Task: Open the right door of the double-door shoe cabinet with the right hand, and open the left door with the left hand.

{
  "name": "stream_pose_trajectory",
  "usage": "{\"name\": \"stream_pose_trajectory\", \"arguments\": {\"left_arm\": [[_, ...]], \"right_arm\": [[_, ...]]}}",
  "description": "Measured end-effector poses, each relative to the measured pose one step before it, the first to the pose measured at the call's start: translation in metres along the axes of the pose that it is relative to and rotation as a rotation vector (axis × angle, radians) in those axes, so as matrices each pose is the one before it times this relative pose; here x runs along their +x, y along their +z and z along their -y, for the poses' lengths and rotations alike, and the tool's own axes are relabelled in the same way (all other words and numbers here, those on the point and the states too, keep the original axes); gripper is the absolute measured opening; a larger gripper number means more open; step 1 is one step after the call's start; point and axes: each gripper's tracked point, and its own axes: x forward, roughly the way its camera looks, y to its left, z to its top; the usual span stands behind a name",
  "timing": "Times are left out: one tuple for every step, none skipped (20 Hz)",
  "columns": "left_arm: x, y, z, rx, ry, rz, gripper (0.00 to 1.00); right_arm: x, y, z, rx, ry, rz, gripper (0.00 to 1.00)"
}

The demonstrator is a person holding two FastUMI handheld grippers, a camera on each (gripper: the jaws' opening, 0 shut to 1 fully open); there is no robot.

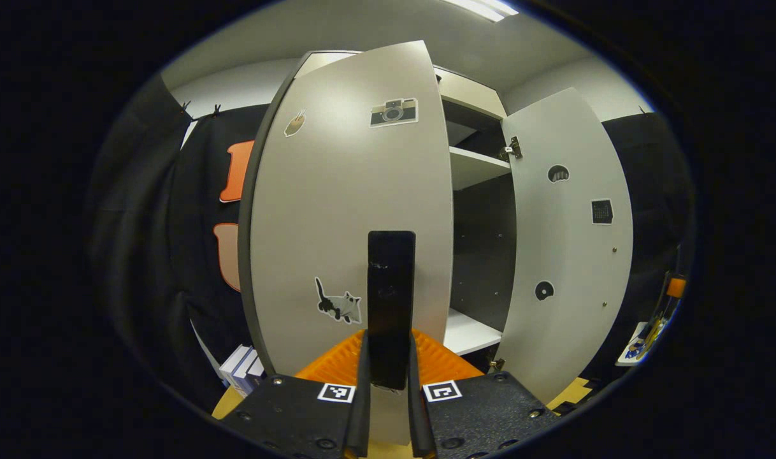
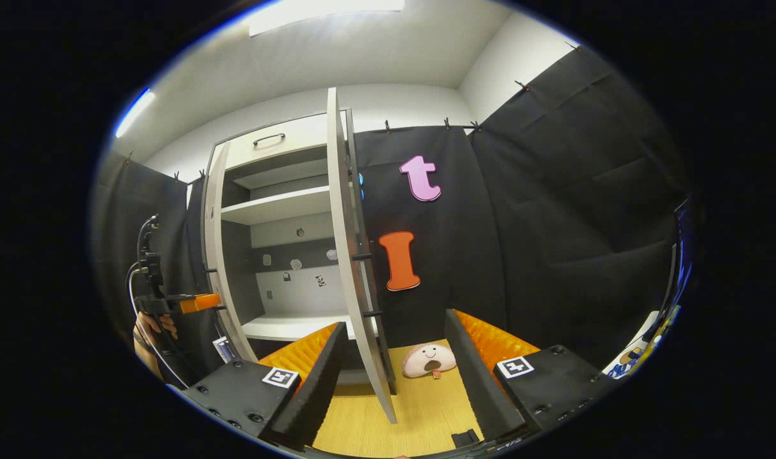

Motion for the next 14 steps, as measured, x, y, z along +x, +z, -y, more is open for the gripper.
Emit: {"name": "stream_pose_trajectory", "arguments": {"left_arm": [[-0.00055,-0.00040,-0.00114,-0.00211,-0.00197,0.00352,0.25],[-0.00152,-0.00064,-0.00068,-0.00292,0.00149,0.00200,0.25],[-0.00156,-0.00015,-0.00093,0.00105,-0.00019,0.00179,0.25],[-0.00063,-0.00011,-0.00064,0.00078,-0.00040,0.00071,0.25],[-0.00100,-0.00008,-0.00129,0.00170,-0.00018,0.00049,0.25],[-0.00004,0.00012,-0.00111,0.00093,0.00134,0.00073,0.25],[-0.00078,0.00051,-0.00134,-0.00451,0.00656,0.00165,0.25],[0.00099,-0.00002,-0.00087,-0.01726,0.01341,0.00530,0.25],[0.00166,0.00037,0.00037,-0.02683,0.01521,0.00551,0.25],[-0.00120,0.00232,-0.00046,-0.01884,0.01142,0.01027,0.25],[0.00176,0.00078,-0.00066,-0.01713,0.01341,0.00412,0.25],[-0.00125,0.00138,-0.00093,-0.00310,0.00951,0.00241,0.25],[-0.00199,0.00091,-0.00179,0.00096,0.01167,0.00018,0.25],[0.00047,0.00078,-0.00250,0.00002,0.01690,0.00627,0.25]], "right_arm": [[0.00003,-0.00058,-0.00321,0.00606,0.00268,-0.00097,0.98],[0.00051,-0.00016,-0.00371,0.00558,0.00552,0.00151,0.97],[0.00030,0.00029,-0.00304,0.00291,0.00487,0.00275,0.97],[-0.00004,0.00044,-0.00304,-0.00080,0.00921,0.00380,0.97],[0.00006,0.00057,-0.00410,-0.00121,0.01100,0.00382,0.97],[0.00024,0.00086,-0.00306,-0.00111,0.00755,0.00401,0.97],[0.00029,0.00086,-0.00103,-0.00103,0.00093,0.00259,0.97],[0.00097,0.00067,0.00048,-0.00050,-0.00261,0.00180,0.97],[0.00128,0.00291,-0.00040,0.00039,-0.00139,0.00667,0.97],[0.00185,0.00258,-0.00036,-0.00036,-0.00297,0.00710,0.97],[0.00112,0.00082,0.00046,-0.00065,-0.00559,0.00207,0.97],[0.00018,-0.00044,-0.00129,-0.00048,-0.00212,-0.00010,0.98],[-0.00017,-0.00072,-0.00209,-0.00072,0.00320,-0.00224,0.98],[-0.00070,-0.00038,-0.00258,-0.00204,0.00436,-0.00183,0.98]]}}
